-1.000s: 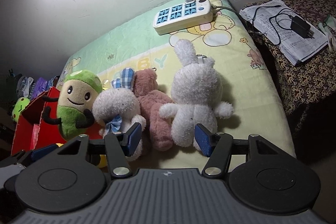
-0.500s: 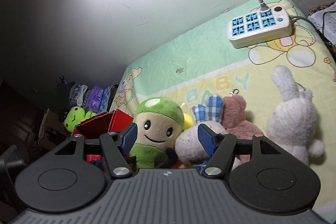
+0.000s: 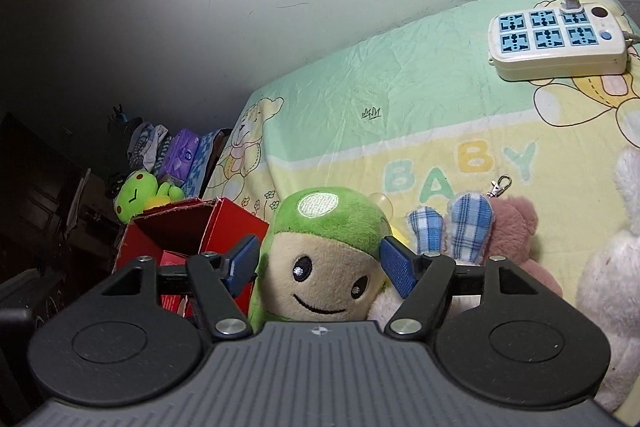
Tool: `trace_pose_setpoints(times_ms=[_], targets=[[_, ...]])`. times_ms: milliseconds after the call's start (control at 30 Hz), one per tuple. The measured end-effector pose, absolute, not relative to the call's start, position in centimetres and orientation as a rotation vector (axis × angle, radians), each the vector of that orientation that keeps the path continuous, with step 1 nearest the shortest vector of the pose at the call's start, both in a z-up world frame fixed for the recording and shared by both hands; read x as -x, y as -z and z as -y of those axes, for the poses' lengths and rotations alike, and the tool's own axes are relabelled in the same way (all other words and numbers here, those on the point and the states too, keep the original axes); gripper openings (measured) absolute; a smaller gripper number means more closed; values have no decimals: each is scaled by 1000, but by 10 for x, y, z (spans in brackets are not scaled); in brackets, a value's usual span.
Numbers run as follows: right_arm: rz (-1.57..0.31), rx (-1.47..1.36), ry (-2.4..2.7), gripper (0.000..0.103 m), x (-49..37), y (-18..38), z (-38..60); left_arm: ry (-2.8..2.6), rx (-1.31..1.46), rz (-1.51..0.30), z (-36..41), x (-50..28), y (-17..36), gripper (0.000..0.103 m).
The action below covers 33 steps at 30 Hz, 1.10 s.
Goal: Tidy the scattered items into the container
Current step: 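Close the right gripper on the green-and-beige bean plush doll, then lift the doll with the right gripper and carry it over the red box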
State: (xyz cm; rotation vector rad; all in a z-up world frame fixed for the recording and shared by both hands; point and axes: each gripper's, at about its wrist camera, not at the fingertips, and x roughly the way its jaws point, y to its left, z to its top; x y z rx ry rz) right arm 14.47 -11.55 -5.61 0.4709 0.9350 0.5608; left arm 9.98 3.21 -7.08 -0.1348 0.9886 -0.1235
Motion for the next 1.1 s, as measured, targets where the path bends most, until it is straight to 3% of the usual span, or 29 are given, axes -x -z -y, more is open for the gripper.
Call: trace_pose_setpoints(times_ms=[467, 800, 1100], targets=[[-980, -548, -596, 79, -162, 78, 117, 94, 171, -1017, -37, -113, 77, 75], [-965, -541, -628, 71, -153, 72, 117, 88, 164, -1012, -36, -108, 77, 73], [-912, -531, -649, 70, -133, 51, 122, 93, 160, -973, -32, -88, 55, 69]])
